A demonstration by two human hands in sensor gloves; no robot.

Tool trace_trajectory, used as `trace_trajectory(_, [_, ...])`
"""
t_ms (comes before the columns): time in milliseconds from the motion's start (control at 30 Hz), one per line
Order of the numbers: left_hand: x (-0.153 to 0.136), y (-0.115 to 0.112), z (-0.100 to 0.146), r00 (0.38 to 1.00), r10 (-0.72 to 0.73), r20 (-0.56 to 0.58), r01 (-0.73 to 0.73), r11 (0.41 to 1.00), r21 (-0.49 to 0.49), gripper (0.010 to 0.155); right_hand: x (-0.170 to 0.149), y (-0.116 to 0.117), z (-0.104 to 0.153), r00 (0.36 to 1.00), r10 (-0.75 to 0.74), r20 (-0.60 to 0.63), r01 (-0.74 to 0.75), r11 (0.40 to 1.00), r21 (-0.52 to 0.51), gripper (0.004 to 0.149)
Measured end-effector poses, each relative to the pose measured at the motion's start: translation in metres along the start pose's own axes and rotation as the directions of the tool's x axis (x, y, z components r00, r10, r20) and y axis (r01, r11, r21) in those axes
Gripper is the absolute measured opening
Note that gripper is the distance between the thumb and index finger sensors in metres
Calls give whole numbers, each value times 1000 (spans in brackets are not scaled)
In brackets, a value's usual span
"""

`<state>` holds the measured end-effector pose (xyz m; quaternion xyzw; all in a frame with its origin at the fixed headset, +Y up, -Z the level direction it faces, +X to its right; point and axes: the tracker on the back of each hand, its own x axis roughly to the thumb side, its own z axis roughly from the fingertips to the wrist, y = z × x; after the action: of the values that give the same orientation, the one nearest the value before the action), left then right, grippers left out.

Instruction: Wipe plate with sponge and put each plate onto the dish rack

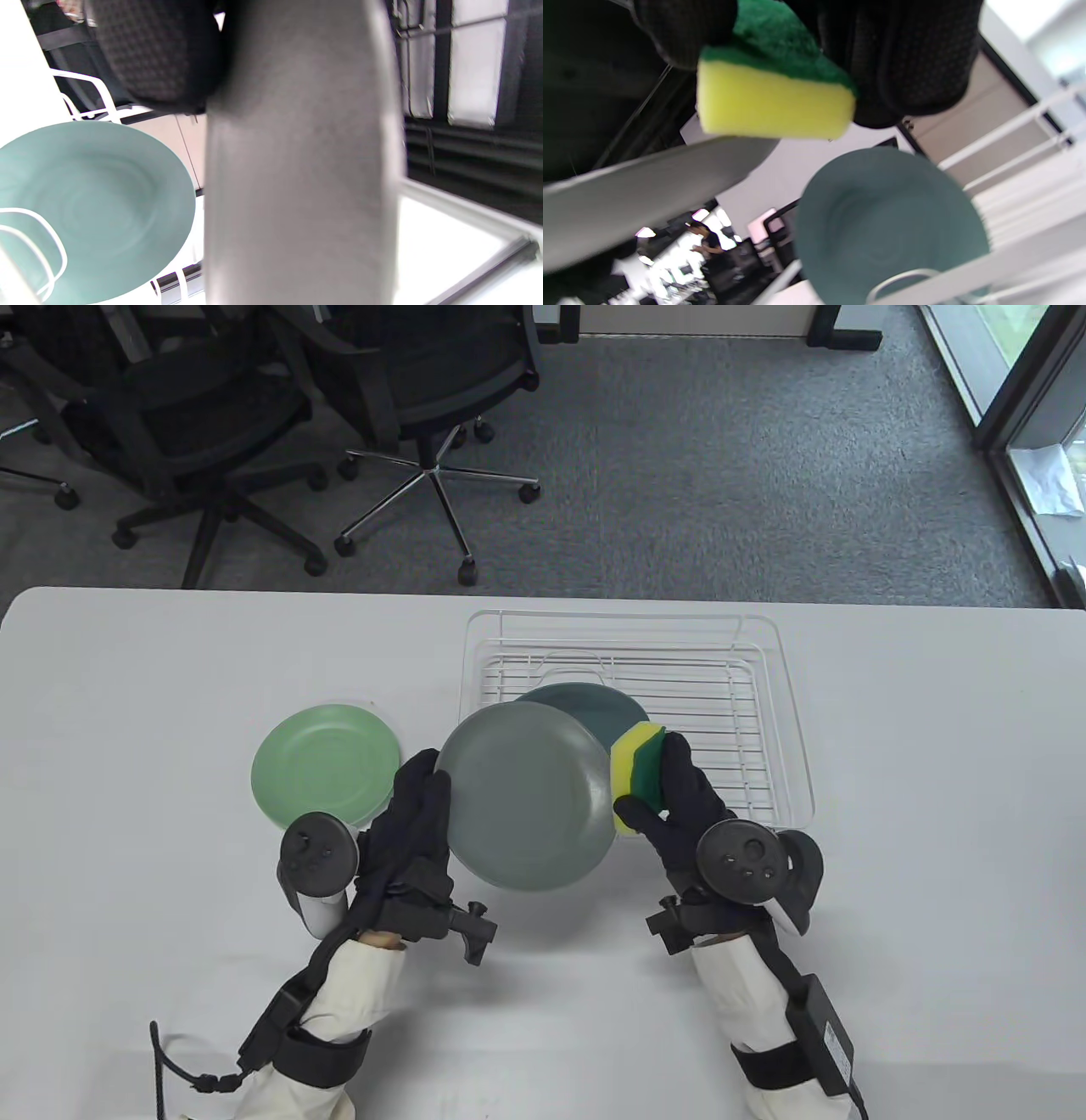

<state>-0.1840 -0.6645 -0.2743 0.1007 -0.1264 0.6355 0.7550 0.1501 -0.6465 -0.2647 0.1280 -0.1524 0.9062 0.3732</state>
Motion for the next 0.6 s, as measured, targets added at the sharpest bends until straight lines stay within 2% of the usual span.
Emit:
trace_trajectory(100, [-7,6,-2,998,58,-37,-57,998,27,59,-3,3,-2,987,-161,-16,162,984,74,82])
trace_trajectory(200, [-11,5,-2,992,110,-67,-109,994,22,58,-3,11,-3,951,-310,3,305,937,172,82])
trace_trajectory(267, [-14,4,-2,987,135,-84,-134,991,20,57,-4,12,-2,923,-384,-18,384,916,120,81])
trace_trajectory(367, [-16,3,-3,987,118,-113,-119,993,-4,55,-5,11,-2,895,-446,-4,444,889,113,81])
trace_trajectory(600, [-22,-3,-4,985,-80,-151,71,995,-65,48,-9,13,-1,787,-617,-3,617,786,38,75])
